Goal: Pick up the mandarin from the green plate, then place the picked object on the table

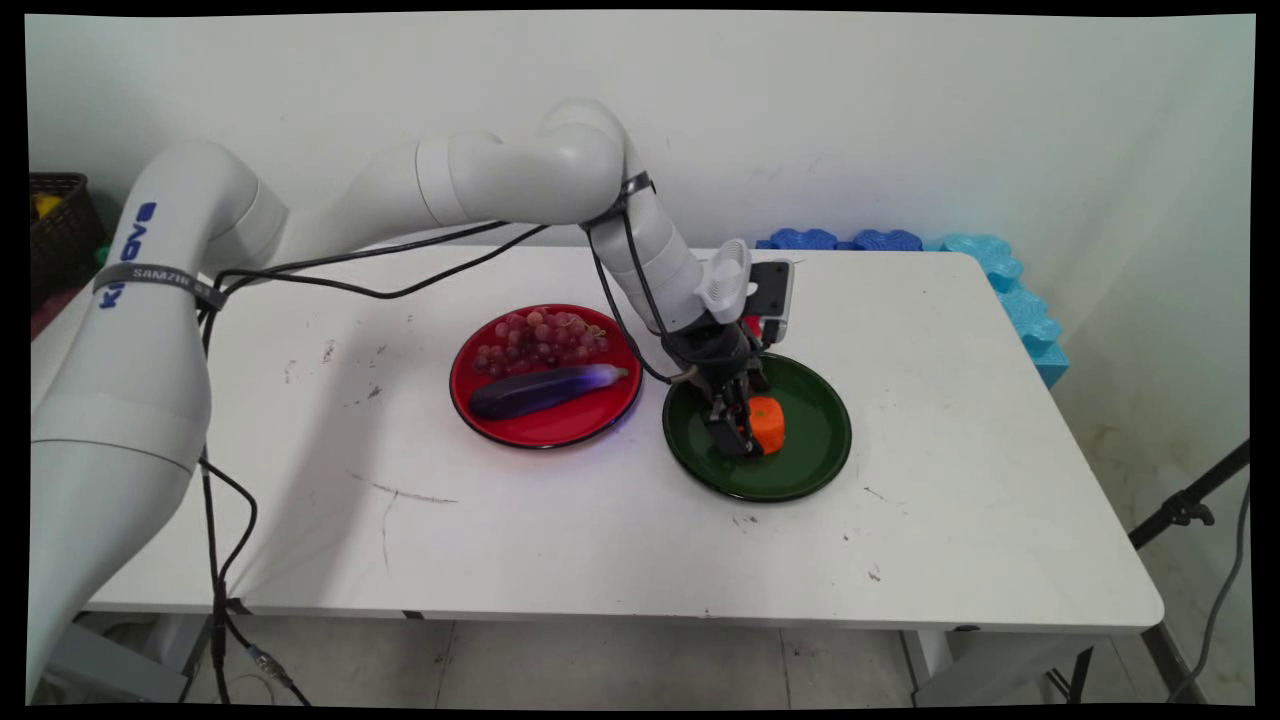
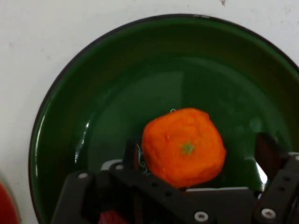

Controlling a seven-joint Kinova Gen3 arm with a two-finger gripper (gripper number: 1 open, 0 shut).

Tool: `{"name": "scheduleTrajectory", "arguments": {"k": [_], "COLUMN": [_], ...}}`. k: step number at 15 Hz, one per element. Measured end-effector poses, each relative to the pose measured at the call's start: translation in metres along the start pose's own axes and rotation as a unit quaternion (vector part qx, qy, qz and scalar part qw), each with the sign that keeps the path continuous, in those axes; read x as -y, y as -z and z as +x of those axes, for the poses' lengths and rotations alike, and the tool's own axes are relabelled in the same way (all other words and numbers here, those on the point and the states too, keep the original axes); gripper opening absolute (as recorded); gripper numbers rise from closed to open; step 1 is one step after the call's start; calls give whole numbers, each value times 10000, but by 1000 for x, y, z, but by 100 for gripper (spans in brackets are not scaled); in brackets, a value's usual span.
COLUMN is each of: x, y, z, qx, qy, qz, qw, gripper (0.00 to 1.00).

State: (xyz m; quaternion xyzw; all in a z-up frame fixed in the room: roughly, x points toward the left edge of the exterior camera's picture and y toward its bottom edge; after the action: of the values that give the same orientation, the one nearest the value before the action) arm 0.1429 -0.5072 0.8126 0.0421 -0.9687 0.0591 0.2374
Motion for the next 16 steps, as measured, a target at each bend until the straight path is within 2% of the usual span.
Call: {"name": "scheduleTrajectory", "arguments": {"k": [1,2,11,13,16], "x": [0,1,0,-1,-8], "y": [-2,-3,-2,10,44], "z": [0,0,8,13,22], "qx": [8,9,-57,-125,-288], "qy": [-6,-23,-84,54,215], "qz": [-4,-7,0,77,242], "qw": [10000,10000,9999,9999,9991], "gripper": [100,0,0,0,0]}}
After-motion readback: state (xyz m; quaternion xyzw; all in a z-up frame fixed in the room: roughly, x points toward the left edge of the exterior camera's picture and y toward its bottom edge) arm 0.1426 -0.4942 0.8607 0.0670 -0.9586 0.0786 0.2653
